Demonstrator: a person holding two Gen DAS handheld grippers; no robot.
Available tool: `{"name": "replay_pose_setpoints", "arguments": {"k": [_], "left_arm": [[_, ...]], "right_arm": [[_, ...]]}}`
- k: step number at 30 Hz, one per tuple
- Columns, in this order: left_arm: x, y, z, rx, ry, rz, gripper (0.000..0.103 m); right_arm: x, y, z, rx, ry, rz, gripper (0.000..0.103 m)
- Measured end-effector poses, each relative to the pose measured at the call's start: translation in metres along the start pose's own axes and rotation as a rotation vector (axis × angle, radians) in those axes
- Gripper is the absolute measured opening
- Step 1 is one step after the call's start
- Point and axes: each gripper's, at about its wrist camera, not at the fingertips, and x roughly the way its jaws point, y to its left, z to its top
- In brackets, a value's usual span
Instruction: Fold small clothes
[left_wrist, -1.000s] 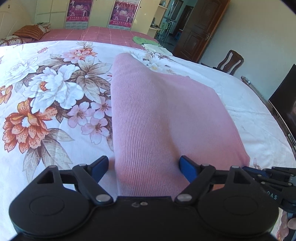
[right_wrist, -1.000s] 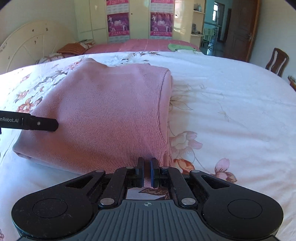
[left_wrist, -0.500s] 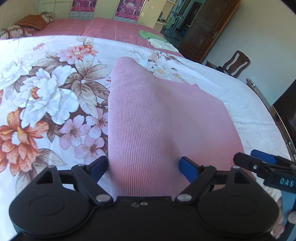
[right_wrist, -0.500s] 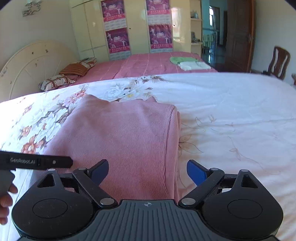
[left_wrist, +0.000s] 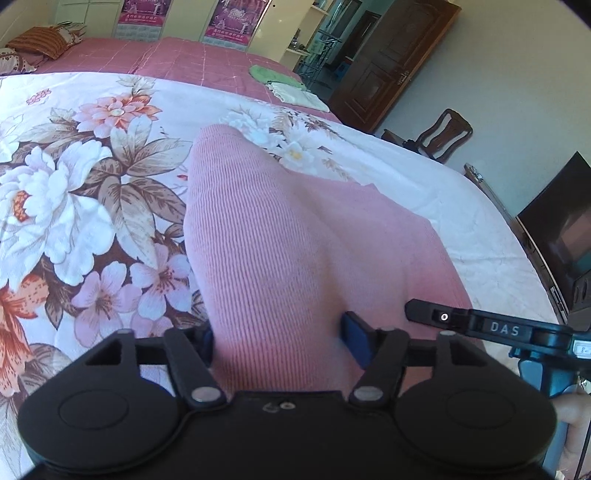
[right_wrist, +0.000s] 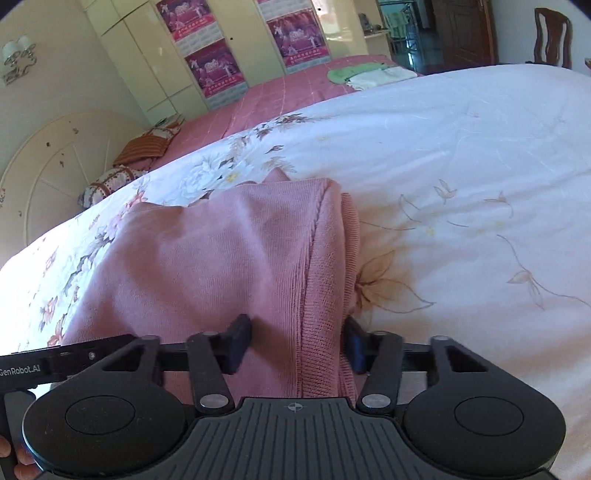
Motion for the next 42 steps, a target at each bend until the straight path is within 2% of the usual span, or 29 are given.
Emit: {"name": "replay_pose_setpoints", "arguments": {"k": [1,3,7,12,18,24,29,32,36,39,41,42], "left_arm": [[-0.002,-0.002,0.001,0.009,-0.002,0.002,0.049],[-0.006,-0.006,0.003,0.031,-0.008,0.008,0.042],[-0.016,-0.013,0.004,0.072,-0.035,0.003,0.035],[-0.039,-0.014,0.008,0.070,-0.066,-0.048,0.033],[-0.097,0.013,0.017,0.073,-0.126,-0.025,0.033],[-0.174,0.083,0.013,0.071,-0.162,0.065,0.033],[-0.229,0.160,0.000,0.070,-0.176,0.147,0.033],[-0.249,0.203,-0.004,0.084,-0.176,0.200,0.032],[-0.262,0.256,-0.006,0.107,-0.188,0.245,0.032],[-0.260,0.291,-0.008,0.091,-0.185,0.286,0.033],[-0.254,0.315,-0.014,0.058,-0.150,0.288,0.036],[-0.251,0.324,-0.019,0.049,-0.147,0.295,0.044]], "right_arm": [[0.000,0.002,-0.001,0.004,0.003,0.010,0.023],[-0.002,0.006,-0.002,-0.014,-0.004,-0.005,0.023],[-0.018,0.012,-0.002,0.019,-0.041,0.069,0.022],[-0.044,0.041,0.001,0.005,-0.084,0.153,0.021],[-0.055,0.109,-0.002,-0.026,-0.095,0.263,0.021],[-0.030,0.201,-0.022,-0.032,-0.067,0.384,0.021],[0.008,0.284,-0.048,-0.031,-0.032,0.428,0.021],[0.034,0.330,-0.060,-0.012,-0.003,0.440,0.021],[0.071,0.384,-0.076,-0.027,0.007,0.421,0.021],[0.100,0.405,-0.085,-0.035,0.017,0.375,0.021],[0.119,0.405,-0.087,-0.031,0.026,0.311,0.021],[0.125,0.404,-0.086,-0.035,0.025,0.274,0.022]]}}
